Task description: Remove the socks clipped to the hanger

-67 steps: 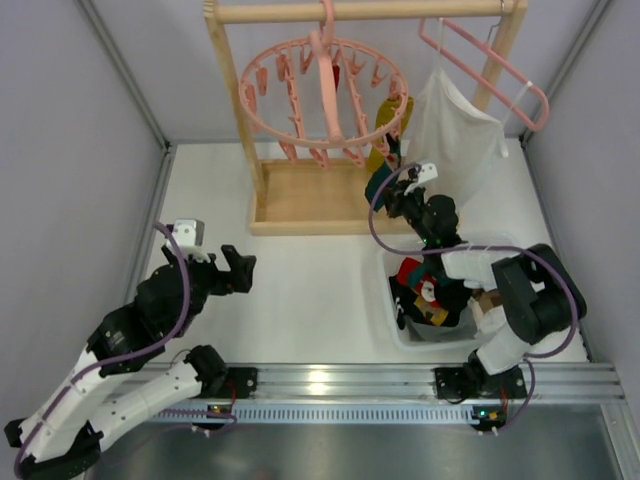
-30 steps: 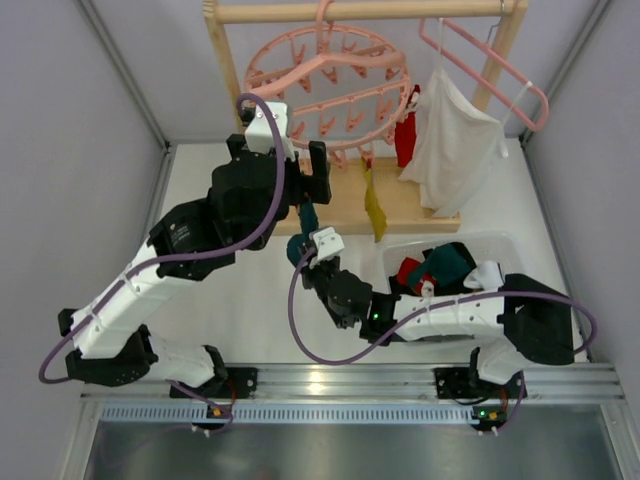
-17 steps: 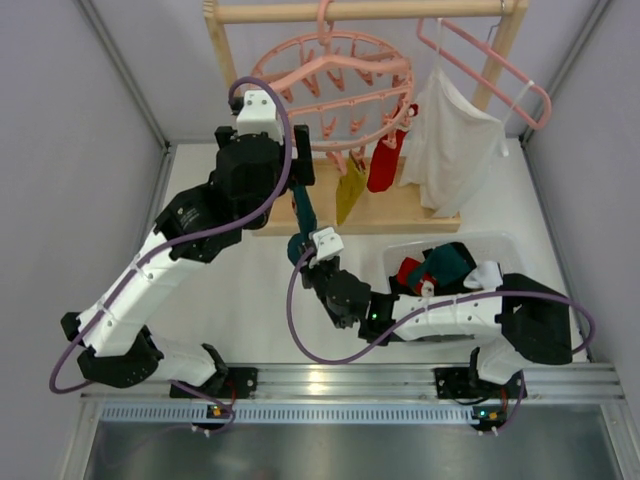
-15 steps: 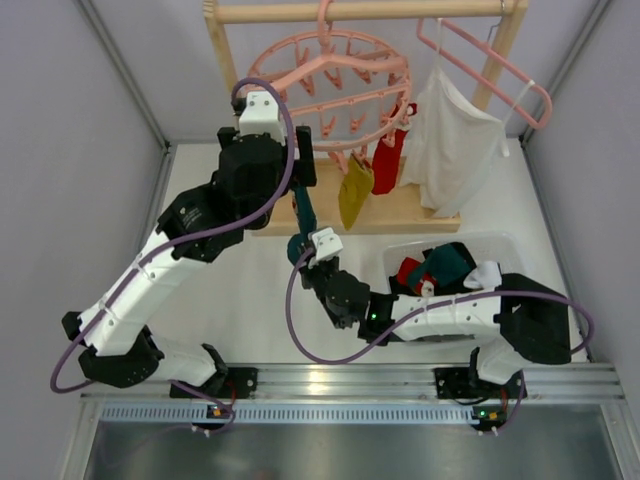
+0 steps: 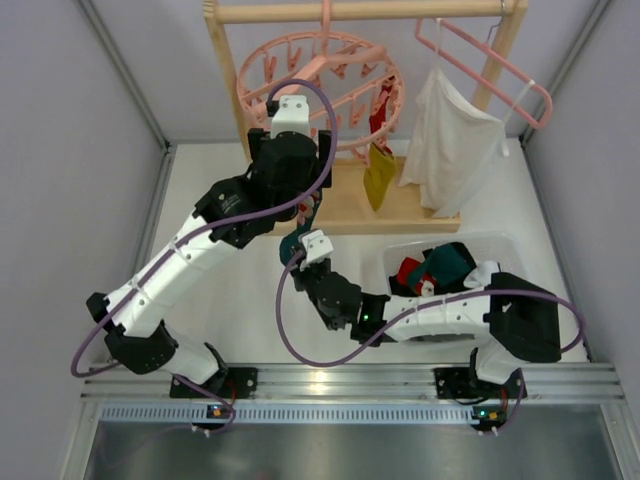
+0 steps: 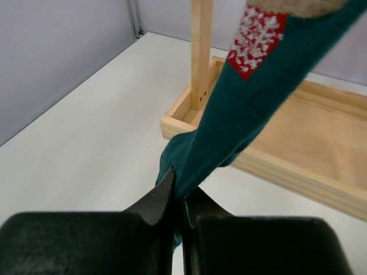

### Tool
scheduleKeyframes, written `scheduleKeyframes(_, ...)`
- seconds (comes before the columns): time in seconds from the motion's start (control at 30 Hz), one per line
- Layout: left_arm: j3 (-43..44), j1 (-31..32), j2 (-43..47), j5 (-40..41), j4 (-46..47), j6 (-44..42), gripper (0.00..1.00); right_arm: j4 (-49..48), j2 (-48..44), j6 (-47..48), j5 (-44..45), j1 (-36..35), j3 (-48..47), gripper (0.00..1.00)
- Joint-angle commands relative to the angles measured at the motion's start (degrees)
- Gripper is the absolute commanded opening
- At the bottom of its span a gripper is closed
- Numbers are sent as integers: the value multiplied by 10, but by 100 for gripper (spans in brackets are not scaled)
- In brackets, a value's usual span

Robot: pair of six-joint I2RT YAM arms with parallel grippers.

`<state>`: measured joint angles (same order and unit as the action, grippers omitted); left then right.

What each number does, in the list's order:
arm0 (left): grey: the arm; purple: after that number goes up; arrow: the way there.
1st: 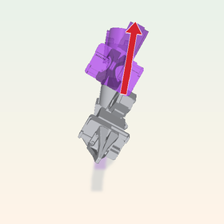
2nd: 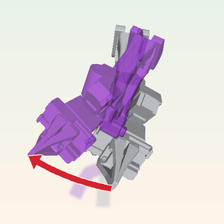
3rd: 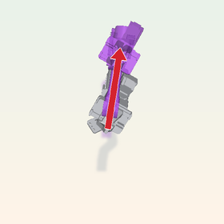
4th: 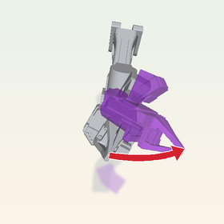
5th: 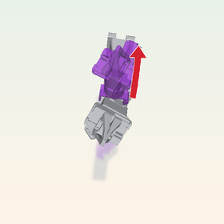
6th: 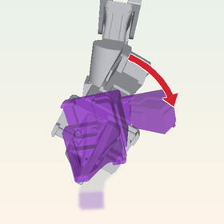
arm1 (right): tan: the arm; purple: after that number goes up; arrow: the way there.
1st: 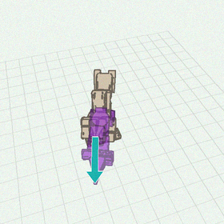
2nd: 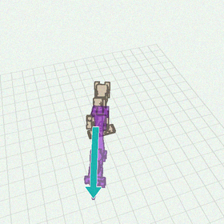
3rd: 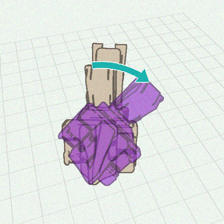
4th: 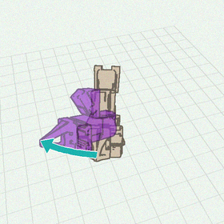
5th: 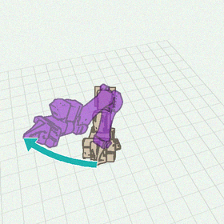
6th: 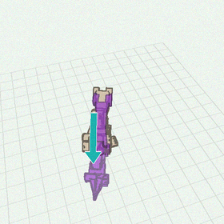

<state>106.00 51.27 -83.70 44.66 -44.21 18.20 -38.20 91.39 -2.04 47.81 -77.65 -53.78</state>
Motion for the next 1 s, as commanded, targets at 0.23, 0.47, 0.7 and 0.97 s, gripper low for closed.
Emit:
scheduleKeyframes(0.23, 15, -4, -12, 5, 9, -1, 86, -11, 29, 15, -7, -22, -46, 0)
scheduleKeyframes(0.47, 11, 0, 13, -26, 9, -4, 85, 1, 48, 42, 5, -22, -68, 0)
scheduleKeyframes(0.7, 16, 16, 4, 19, 6, -20, 86, 20, 70, 57, 9, -22, -98, 0)
scheduleKeyframes(0.97, 14, 15, -20, 77, 7, -41, 83, 24, 73, 64, 8, -24, -107, 0)
